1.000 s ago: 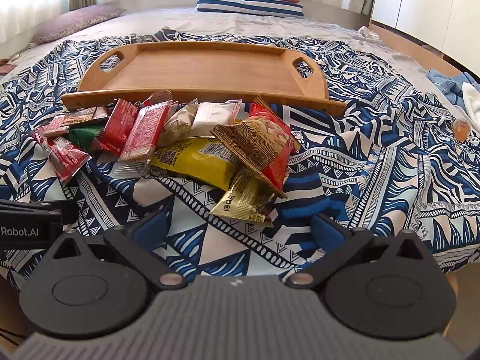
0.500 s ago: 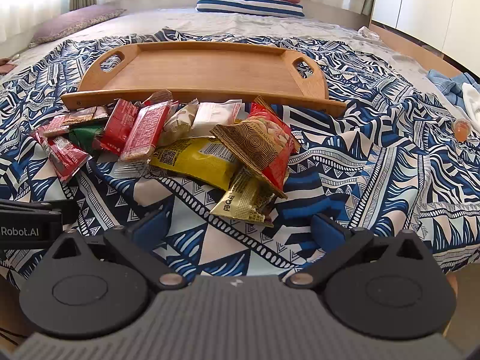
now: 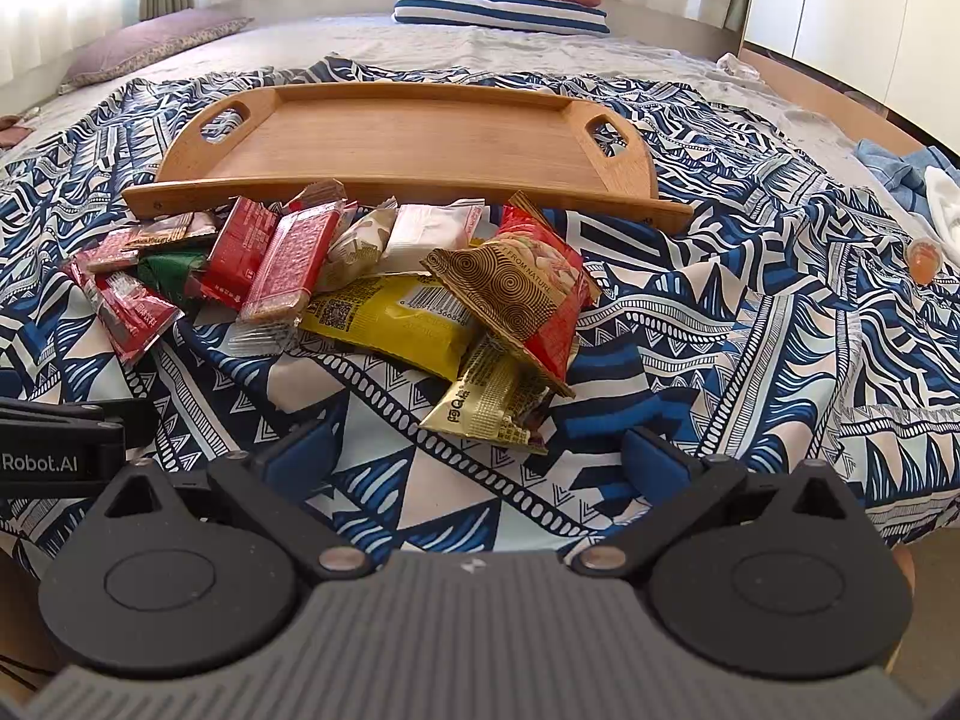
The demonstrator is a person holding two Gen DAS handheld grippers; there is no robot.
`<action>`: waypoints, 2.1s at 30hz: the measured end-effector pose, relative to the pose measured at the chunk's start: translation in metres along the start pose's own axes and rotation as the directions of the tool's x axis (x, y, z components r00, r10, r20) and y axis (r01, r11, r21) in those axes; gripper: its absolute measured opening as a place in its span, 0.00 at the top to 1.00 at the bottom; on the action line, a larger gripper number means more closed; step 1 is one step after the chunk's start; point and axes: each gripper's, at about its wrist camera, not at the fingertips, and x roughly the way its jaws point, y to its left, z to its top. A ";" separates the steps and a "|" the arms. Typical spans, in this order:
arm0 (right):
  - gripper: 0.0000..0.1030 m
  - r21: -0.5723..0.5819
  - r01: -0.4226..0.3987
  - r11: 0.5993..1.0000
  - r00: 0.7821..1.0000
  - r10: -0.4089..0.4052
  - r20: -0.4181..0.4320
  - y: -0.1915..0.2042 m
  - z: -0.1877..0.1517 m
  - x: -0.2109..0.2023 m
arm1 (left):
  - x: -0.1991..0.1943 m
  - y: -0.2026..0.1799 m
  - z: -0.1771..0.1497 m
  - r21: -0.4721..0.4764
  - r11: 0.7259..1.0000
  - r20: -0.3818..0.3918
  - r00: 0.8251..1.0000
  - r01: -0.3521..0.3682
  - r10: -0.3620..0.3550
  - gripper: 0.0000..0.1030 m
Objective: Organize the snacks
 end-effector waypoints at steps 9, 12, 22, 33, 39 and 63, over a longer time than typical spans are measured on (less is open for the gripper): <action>0.00 0.000 0.000 1.000 1.000 0.000 0.001 0.000 0.000 0.000 | 0.000 0.000 0.000 0.000 1.000 0.001 1.000 0.000 0.000 0.00; 0.00 0.000 -0.001 1.000 1.000 0.001 0.002 0.000 -0.001 0.000 | 0.000 0.000 0.000 0.000 1.000 0.001 1.000 0.000 0.000 0.00; 0.00 0.001 0.001 1.000 1.000 -0.001 -0.002 0.001 -0.001 -0.002 | 0.002 -0.007 0.002 0.008 1.000 -0.007 1.000 -0.011 0.011 0.00; 0.00 -0.027 0.001 1.000 1.000 0.000 0.011 0.001 0.000 -0.003 | 0.000 0.005 0.001 0.034 0.999 0.032 0.999 0.029 -0.030 0.00; 0.00 -0.008 -0.015 1.000 0.999 0.015 0.044 -0.003 -0.006 0.001 | -0.001 -0.001 -0.004 0.030 1.000 0.079 0.997 -0.002 0.000 0.00; 0.16 0.179 -0.047 0.983 0.967 0.000 0.254 -0.042 0.027 -0.029 | -0.016 0.023 0.054 -0.132 0.991 0.246 0.969 0.030 0.003 0.48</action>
